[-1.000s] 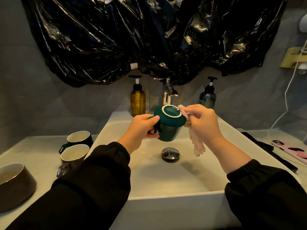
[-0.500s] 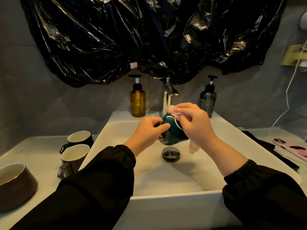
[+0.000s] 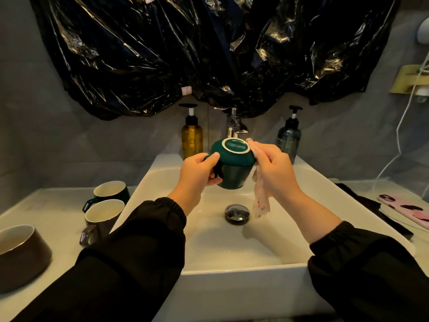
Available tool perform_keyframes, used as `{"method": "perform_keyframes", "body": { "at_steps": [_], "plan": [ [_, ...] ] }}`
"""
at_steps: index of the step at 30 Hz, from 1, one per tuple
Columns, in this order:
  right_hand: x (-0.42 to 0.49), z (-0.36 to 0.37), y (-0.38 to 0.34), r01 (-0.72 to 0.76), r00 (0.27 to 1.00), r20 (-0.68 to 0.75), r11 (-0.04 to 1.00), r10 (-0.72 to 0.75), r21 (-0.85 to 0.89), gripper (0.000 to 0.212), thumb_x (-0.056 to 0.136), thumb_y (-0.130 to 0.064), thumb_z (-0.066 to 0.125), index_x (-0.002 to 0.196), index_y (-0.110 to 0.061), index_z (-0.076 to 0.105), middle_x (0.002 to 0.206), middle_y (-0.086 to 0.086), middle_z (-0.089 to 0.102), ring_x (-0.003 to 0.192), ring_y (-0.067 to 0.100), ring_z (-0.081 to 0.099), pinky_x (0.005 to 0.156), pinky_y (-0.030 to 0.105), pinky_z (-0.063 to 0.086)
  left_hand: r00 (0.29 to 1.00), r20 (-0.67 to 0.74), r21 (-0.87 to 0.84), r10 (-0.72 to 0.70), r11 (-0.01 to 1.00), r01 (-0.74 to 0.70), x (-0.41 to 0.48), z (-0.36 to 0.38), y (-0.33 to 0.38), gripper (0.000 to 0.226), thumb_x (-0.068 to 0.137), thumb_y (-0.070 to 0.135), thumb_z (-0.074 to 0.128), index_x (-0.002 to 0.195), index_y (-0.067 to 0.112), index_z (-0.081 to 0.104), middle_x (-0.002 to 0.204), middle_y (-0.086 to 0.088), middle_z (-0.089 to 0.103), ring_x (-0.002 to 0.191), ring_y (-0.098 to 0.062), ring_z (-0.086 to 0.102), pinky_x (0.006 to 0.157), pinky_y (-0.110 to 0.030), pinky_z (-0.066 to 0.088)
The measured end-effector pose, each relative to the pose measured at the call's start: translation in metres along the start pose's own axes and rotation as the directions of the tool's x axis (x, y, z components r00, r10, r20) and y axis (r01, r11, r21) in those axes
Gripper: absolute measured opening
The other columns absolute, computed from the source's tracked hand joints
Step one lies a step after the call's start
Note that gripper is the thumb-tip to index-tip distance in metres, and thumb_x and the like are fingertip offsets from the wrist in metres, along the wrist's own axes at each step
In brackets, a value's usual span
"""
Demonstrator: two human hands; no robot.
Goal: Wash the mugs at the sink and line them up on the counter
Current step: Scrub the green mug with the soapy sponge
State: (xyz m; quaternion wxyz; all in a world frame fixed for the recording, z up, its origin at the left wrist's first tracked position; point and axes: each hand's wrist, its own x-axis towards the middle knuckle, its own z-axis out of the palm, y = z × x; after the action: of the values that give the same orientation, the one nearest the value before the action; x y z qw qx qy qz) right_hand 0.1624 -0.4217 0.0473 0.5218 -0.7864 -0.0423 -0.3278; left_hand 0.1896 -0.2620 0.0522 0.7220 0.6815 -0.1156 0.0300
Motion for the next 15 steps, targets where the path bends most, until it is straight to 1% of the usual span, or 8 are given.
{"method": "perform_keyframes", "body": {
  "at_steps": [1, 3, 6, 8, 10, 12, 13, 15],
  "plan": [
    [-0.002, 0.002, 0.000, 0.077, 0.997, -0.020, 0.996, -0.079, -0.053, 0.032, 0.101, -0.025, 0.046, 0.126, -0.014, 0.062, 0.119, 0.000, 0.061, 0.112, 0.007, 0.052, 0.088, 0.003, 0.038, 0.999, -0.004, -0.050, -0.041, 0.998, 0.041, 0.000, 0.001, 0.002, 0.019, 0.096, 0.022, 0.051, 0.081, 0.013, 0.057, 0.071, -0.007, 0.050, 0.068, -0.014, 0.050, 0.067, -0.029, 0.058],
    [-0.005, 0.005, 0.003, 0.261, 0.962, -0.029, 0.949, -0.270, -0.177, 0.030, 0.100, -0.019, 0.048, 0.126, -0.012, 0.062, 0.119, 0.001, 0.059, 0.113, 0.011, 0.049, 0.091, 0.006, 0.036, 0.993, 0.003, -0.123, -0.118, 0.985, 0.118, -0.001, 0.002, 0.005, 0.018, 0.097, 0.023, 0.050, 0.083, 0.013, 0.056, 0.070, -0.007, 0.046, 0.065, -0.013, 0.047, 0.071, -0.031, 0.057],
    [-0.010, 0.014, 0.004, 0.545, 0.829, 0.077, 0.773, -0.553, -0.324, 0.028, 0.095, -0.011, 0.052, 0.119, -0.007, 0.065, 0.118, 0.007, 0.062, 0.112, 0.021, 0.049, 0.097, 0.022, 0.040, 0.983, 0.020, -0.122, -0.180, 0.976, 0.181, -0.003, 0.005, 0.006, 0.016, 0.097, 0.025, 0.051, 0.087, 0.014, 0.057, 0.071, -0.005, 0.047, 0.064, -0.012, 0.045, 0.055, -0.025, 0.051],
    [-0.012, 0.019, 0.004, 0.664, 0.738, 0.175, 0.655, -0.652, -0.361, 0.028, 0.092, -0.006, 0.055, 0.117, -0.002, 0.066, 0.121, 0.011, 0.062, 0.115, 0.026, 0.050, 0.100, 0.028, 0.042, 0.979, 0.039, -0.123, -0.200, 0.971, 0.203, -0.004, 0.007, 0.005, 0.020, 0.095, 0.031, 0.054, 0.085, 0.015, 0.058, 0.067, -0.002, 0.049, 0.063, -0.011, 0.044, 0.046, -0.020, 0.044],
    [-0.010, 0.018, 0.006, 0.725, 0.676, 0.226, 0.578, -0.702, -0.375, 0.030, 0.090, 0.000, 0.057, 0.118, 0.000, 0.065, 0.125, 0.013, 0.061, 0.120, 0.027, 0.050, 0.103, 0.031, 0.042, 0.965, 0.071, -0.196, -0.252, 0.945, 0.261, -0.005, 0.005, 0.005, 0.027, 0.094, 0.034, 0.055, 0.074, 0.016, 0.053, 0.056, 0.001, 0.045, 0.055, -0.009, 0.040, 0.038, -0.017, 0.036],
    [-0.009, 0.012, 0.009, 0.712, 0.683, 0.185, 0.589, -0.707, -0.383, 0.030, 0.090, 0.003, 0.056, 0.120, 0.001, 0.064, 0.128, 0.014, 0.059, 0.123, 0.026, 0.049, 0.106, 0.029, 0.040, 0.938, 0.134, -0.297, -0.319, 0.891, 0.345, -0.003, 0.002, 0.006, 0.033, 0.095, 0.033, 0.052, 0.068, 0.016, 0.046, 0.048, 0.004, 0.037, 0.045, -0.007, 0.034, 0.034, -0.015, 0.028],
    [-0.008, 0.009, 0.011, 0.664, 0.728, 0.122, 0.648, -0.675, -0.374, 0.031, 0.092, 0.001, 0.053, 0.121, -0.001, 0.062, 0.128, 0.014, 0.058, 0.124, 0.022, 0.047, 0.108, 0.027, 0.038, 0.921, 0.167, -0.342, -0.352, 0.856, 0.388, -0.002, 0.000, 0.006, 0.035, 0.096, 0.033, 0.050, 0.066, 0.016, 0.044, 0.047, 0.005, 0.036, 0.042, -0.006, 0.032, 0.033, -0.014, 0.025],
    [-0.007, 0.004, 0.013, 0.497, 0.850, -0.007, 0.806, -0.527, -0.321, 0.034, 0.096, -0.005, 0.048, 0.129, -0.005, 0.056, 0.133, 0.010, 0.056, 0.127, 0.013, 0.043, 0.110, 0.024, 0.035, 0.891, 0.216, -0.399, -0.400, 0.797, 0.454, 0.000, -0.002, 0.005, 0.035, 0.097, 0.032, 0.047, 0.066, 0.016, 0.045, 0.048, 0.004, 0.036, 0.039, -0.006, 0.032, 0.033, -0.014, 0.023]
  ]
}}
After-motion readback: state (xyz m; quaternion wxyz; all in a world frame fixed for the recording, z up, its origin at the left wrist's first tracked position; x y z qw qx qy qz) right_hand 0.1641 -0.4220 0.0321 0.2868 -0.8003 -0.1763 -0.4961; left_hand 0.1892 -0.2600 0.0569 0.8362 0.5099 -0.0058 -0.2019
